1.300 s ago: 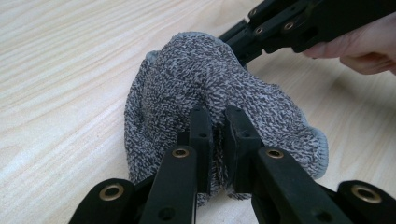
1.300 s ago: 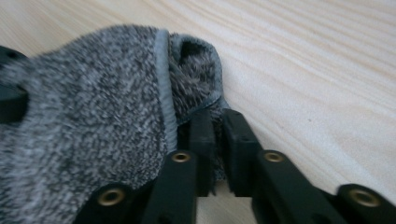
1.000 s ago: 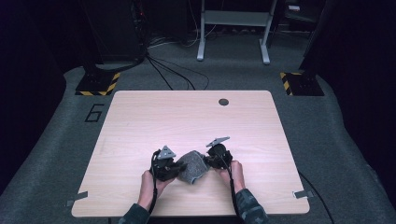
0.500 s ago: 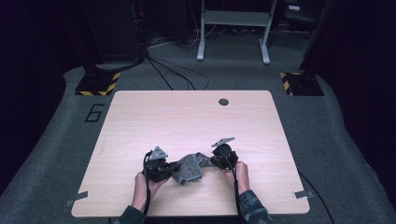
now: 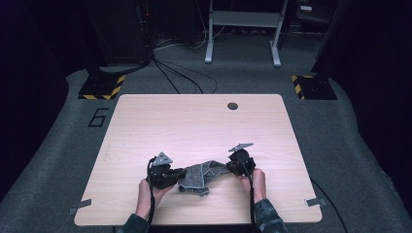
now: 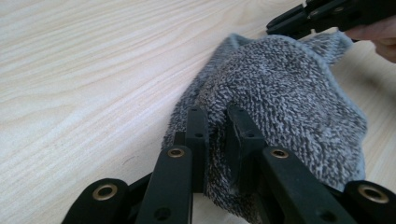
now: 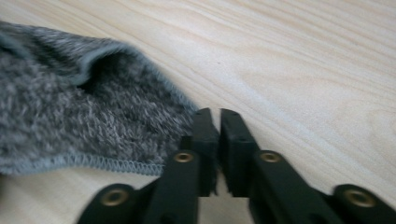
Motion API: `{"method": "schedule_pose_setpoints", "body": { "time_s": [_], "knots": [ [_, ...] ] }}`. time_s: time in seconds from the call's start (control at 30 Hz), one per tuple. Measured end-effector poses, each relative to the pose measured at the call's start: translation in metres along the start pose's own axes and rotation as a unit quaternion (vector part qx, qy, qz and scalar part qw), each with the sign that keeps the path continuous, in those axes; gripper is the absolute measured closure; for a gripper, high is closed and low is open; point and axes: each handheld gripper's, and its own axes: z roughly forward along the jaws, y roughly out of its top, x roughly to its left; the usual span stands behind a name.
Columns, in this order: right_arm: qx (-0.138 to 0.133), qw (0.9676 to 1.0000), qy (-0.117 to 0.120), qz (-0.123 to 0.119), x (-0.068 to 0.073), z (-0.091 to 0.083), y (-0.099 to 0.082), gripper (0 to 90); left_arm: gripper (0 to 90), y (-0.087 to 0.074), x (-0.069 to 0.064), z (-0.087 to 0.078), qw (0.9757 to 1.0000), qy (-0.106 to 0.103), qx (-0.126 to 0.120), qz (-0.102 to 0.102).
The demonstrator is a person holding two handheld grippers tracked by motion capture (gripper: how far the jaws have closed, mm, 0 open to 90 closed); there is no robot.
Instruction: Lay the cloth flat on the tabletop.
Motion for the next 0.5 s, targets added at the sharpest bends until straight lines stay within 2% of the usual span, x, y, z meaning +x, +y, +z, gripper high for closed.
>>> {"method": "schedule_pose_setpoints", "body": {
  "time_s": [0.03,0.1,0.13,0.17,0.2,0.3,0.37,0.43,0.5],
  "knots": [
    [-0.005,1.0000,0.005,0.002,0.001,-0.004,0.000,73.1,79.6,0.000,0.000,0.001,1.0000,0.002,-0.001,0.005],
    [-0.022,0.9993,0.029,0.005,0.004,-0.013,-0.001,65.9,79.2,0.000,-0.001,0.002,1.0000,-0.001,-0.003,-0.003],
    [-0.027,0.9991,0.031,0.002,0.006,-0.018,-0.001,63.3,79.1,0.000,-0.001,0.002,1.0000,-0.001,-0.001,-0.002],
    [-0.032,0.9988,0.036,-0.013,0.008,-0.023,-0.001,60.5,79.0,0.001,0.000,0.002,1.0000,0.001,-0.002,-0.001],
    [-0.038,0.9980,0.047,-0.017,0.011,-0.027,-0.001,58.8,79.0,0.001,0.000,0.002,1.0000,0.000,0.000,0.001],
    [-0.052,0.9966,0.056,-0.029,0.022,-0.039,-0.001,55.4,78.6,0.001,0.000,0.004,1.0000,-0.002,-0.002,-0.007],
    [-0.067,0.9944,0.072,-0.038,0.025,-0.046,-0.001,54.5,78.3,0.002,0.001,0.004,1.0000,-0.002,-0.003,-0.004],
    [-0.072,0.9925,0.089,-0.041,0.030,-0.052,0.000,53.4,77.9,0.002,0.001,0.005,1.0000,0.000,-0.004,-0.005],
    [-0.073,0.9922,0.092,-0.042,0.033,-0.053,0.000,53.4,77.9,0.002,0.001,0.005,1.0000,-0.001,-0.002,-0.006]
  ]
}}
